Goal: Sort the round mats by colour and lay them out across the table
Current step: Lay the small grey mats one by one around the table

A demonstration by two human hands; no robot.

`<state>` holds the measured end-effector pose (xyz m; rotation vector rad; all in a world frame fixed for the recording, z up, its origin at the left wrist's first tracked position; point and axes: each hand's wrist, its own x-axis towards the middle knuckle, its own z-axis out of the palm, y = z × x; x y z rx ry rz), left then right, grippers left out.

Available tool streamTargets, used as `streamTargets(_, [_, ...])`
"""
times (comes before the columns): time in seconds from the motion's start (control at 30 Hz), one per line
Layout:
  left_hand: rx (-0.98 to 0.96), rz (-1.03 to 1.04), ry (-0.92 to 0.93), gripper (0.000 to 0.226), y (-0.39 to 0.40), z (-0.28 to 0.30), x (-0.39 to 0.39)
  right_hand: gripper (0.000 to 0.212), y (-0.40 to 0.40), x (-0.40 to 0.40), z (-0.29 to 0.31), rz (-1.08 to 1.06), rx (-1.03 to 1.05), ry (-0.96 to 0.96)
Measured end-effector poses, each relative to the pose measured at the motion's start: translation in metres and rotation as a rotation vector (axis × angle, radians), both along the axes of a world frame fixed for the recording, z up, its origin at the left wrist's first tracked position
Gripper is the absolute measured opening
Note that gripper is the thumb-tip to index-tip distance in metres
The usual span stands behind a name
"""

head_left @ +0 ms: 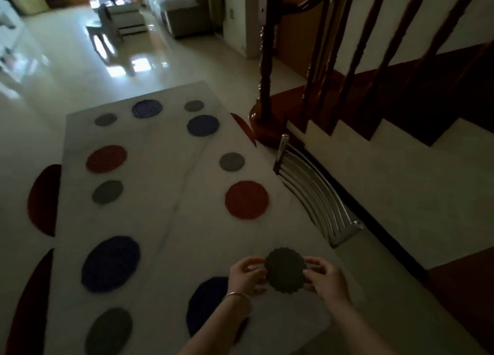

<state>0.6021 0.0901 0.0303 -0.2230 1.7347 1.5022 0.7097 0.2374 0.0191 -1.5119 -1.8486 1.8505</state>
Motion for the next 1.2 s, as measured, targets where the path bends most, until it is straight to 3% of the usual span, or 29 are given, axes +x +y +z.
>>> streamTargets(0.13, [-0.030,0.036,0.007,0.018,-0.008,-0.011,-0.002,0.025,-0.005,-0.011,-0.006,0.127,0.117,-0.060])
streamTargets(0.3, [-0.085,0.238,0.043,0.018,0.007,-0.012,0.023,0.034,0.021,-0.021,-0.014,0.390,0.168,-0.054])
streamTargets(0.5, [-0.095,0.341,0.077,0.033,0.019,-0.020,0.053,0.045,0.032,-0.013,-0.015,0.589,0.271,-0.007])
streamTargets(0.7, [-0.369,0.204,0.317,0.050,0.020,-0.028,0.064,0.049,0.033,-0.016,-0.015,0.677,0.299,0.008])
streamTargets(0.9, [-0.537,0.048,0.443,0.057,0.022,-0.030,0.066,0.048,0.034,-0.016,-0.016,0.746,0.384,-0.019])
streamTargets(1.07, [-0.659,-0.136,0.437,0.061,0.030,-0.034,0.072,0.042,0.035,-0.011,-0.019,0.796,0.464,-0.076])
streamTargets(1.2, [-0.698,-0.166,0.440,0.067,0.035,-0.035,0.078,0.041,0.036,-0.005,-0.022,0.865,0.525,-0.126])
